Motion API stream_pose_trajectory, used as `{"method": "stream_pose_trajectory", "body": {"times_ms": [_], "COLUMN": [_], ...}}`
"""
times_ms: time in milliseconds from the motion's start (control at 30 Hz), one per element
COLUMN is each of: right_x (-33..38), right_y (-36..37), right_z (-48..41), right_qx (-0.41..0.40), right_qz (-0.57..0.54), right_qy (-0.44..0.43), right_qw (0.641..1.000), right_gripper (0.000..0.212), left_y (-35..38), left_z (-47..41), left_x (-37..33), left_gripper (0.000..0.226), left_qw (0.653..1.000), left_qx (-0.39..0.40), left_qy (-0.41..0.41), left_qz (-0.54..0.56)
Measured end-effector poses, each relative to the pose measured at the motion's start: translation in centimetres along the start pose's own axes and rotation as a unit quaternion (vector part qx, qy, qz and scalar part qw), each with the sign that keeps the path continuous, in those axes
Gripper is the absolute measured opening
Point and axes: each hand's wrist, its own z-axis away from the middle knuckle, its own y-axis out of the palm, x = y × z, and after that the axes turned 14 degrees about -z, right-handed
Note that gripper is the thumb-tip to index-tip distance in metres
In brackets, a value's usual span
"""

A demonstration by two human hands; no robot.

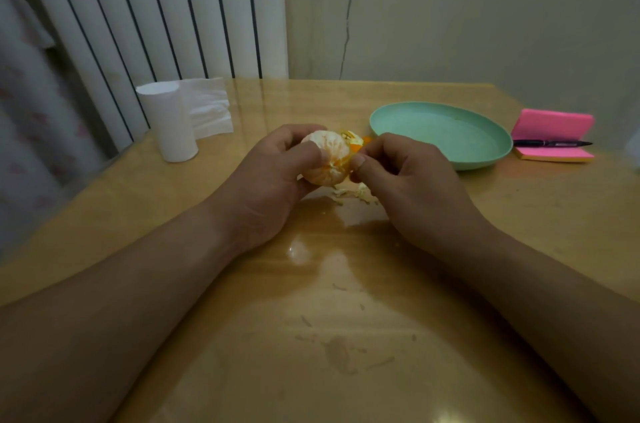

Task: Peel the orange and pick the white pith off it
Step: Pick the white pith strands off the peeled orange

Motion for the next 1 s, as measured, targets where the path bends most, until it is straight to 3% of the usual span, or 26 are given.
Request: {"method": "stream_pose_trajectory", "body": {"times_ms": [167,300,500,633,700,900,1000], "right_x": [0.1,0.4,-0.2,-0.7,-0.6,-0.6,-0.1], "right_y": [-0.1,-0.1,-0.7,-0.7,-0.5,-0.1,-0.1], "right_z": [0.1,0.4,-0.3,-0.5,-0.3,-0.2,-0.2], "right_qx": [-0.013,-0.015,-0.058,0.005,0.043,0.069,0.056], "right_qz": [-0.001,-0.016,0.006,0.076,0.105,0.137,0.118], "right_qy": [-0.022,-0.042,-0.034,0.004,0.009,0.011,0.005], "right_qw": [1.0,0.999,0.998,0.997,0.993,0.988,0.991], "right_gripper": [0.012,0.012,0.014,0.014,0.017,0.009,0.024], "left_y": [0.3,0.3,0.2,0.4,0.4,0.8,0.7], "left_z": [0.3,0.4,0.5,0.6,0.5,0.5,0.4], "left_x": [-0.1,-0.1,-0.3,-0.7,-0.9,-1.1,-0.9], "left_gripper": [0.043,0.056,0.054,0.034,0.034,0.039,0.044], "left_qw": [0.999,0.996,0.998,0.996,0.993,0.997,0.997], "left_qx": [0.033,0.054,0.067,0.05,0.04,0.01,-0.004], "left_qy": [0.004,0.011,0.005,-0.039,-0.064,-0.072,-0.072], "left_qz": [-0.027,-0.066,-0.009,0.066,0.089,-0.014,-0.015]}}
